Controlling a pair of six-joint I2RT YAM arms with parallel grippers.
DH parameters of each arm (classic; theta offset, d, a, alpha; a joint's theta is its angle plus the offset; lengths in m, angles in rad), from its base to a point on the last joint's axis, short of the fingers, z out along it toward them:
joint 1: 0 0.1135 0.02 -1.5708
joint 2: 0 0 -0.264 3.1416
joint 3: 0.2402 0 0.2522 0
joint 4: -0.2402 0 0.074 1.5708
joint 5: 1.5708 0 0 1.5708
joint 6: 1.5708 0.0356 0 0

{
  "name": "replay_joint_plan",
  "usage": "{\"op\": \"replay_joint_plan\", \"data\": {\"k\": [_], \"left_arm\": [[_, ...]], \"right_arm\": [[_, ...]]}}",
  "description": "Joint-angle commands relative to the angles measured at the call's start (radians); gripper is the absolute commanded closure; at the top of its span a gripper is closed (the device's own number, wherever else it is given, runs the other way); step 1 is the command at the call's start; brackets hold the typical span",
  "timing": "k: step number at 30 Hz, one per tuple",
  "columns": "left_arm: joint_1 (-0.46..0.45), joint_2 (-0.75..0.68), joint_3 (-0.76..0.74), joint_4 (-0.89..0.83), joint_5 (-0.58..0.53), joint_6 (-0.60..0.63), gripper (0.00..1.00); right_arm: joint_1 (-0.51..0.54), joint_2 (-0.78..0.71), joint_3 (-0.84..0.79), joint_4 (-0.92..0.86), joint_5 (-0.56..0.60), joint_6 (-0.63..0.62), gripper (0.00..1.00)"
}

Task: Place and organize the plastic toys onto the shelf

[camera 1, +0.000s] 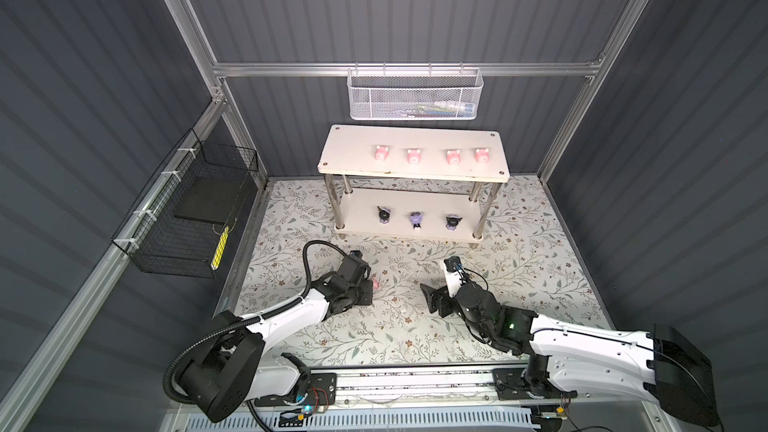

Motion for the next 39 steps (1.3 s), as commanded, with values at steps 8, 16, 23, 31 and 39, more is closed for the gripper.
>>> {"op": "replay_joint_plan", "data": {"k": [8,16,23,31,39], "left_arm": [[0.024,-0.006,0.036,0.022,0.01,-0.008,1.0],[0.039,0.047,0.075,0.057,0.023,0.009,1.0],[0.051,0.063,0.084,0.056,0.021,0.019,1.0],[0.053,0.116,0.073,0.099,0.039,0.013,1.0],[0.053,0.087,0.036,0.095,0.051,-0.004,1.0]], "right_arm": [[-0.003,0.006,0.024,0.012,0.004,0.007,0.15],[-0.003,-0.002,0.021,0.008,0.005,0.009,0.15],[-0.003,0.007,0.023,0.015,0.002,0.006,0.15],[-0.004,0.009,0.021,0.012,-0.003,0.014,0.14],[-0.004,0.01,0.019,0.011,-0.005,0.014,0.14]]}}
